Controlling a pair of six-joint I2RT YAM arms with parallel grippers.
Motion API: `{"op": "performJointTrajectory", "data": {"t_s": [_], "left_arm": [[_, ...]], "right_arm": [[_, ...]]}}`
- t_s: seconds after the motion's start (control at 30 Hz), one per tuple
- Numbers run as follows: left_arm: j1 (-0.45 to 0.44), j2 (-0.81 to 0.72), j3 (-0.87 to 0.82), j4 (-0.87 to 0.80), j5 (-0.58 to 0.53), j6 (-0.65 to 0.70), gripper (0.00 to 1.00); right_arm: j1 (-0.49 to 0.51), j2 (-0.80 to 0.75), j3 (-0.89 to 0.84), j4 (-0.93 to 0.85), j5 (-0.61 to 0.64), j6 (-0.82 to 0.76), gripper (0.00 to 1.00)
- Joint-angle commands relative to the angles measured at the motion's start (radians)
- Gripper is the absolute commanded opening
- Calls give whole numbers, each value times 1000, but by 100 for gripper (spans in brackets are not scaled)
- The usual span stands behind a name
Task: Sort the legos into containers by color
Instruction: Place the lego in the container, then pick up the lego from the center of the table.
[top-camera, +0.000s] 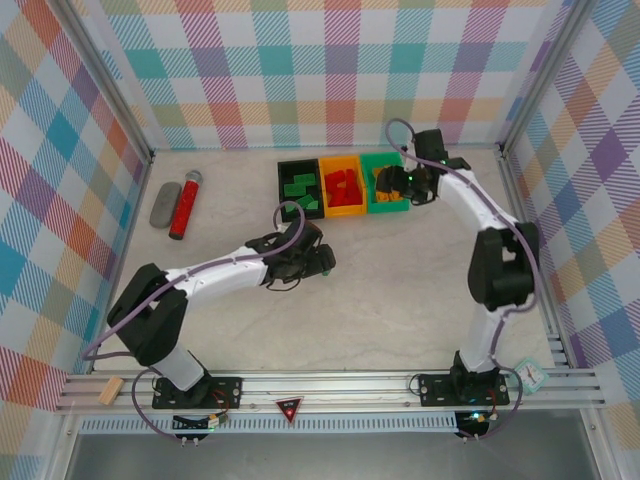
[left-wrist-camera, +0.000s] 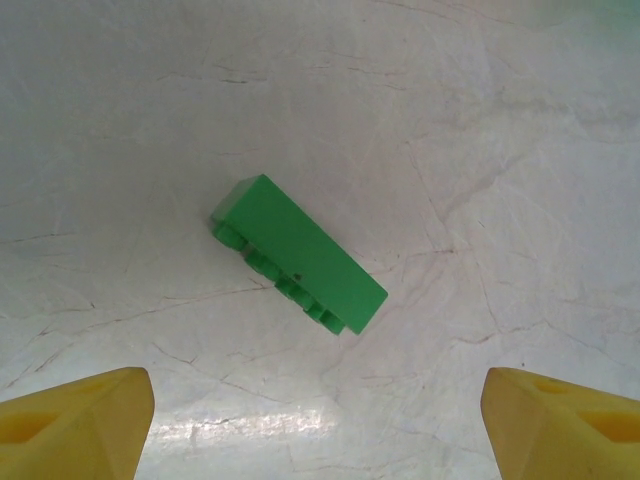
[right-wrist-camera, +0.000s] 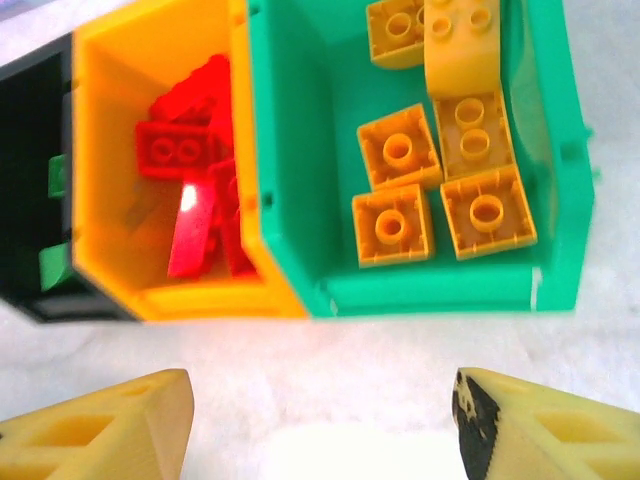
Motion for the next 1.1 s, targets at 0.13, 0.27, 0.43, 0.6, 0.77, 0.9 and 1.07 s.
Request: {"op": "performJointTrajectory", "data": {"t_s": [0.13, 0.27, 0.43, 0.6, 0.77, 0.9, 1.07], "left_arm": [[-12, 133, 156, -182, -38, -122, 82], [-13, 213, 240, -234, -27, -188, 81], [-11, 294, 321, -310, -53, -296, 77], [-11, 373, 405, -393, -66, -319, 69], [-10, 400, 407, -378, -63, -328, 54], [-8, 398, 392, -370, -60, -325, 27], [-9, 346, 367, -386, -104, -308, 6]], "right_arm": [[34, -286, -356, 118, -19, 21, 70], [46, -422, -534, 141, -3, 35, 70], [48, -524, -680, 163, 1, 47, 71], [50, -558, -775, 187, 8, 41, 71], [52, -574, -842, 236, -6, 52, 71], [52, -601, -900, 275, 8, 52, 71], [53, -666, -965, 316, 32, 61, 72]]}}
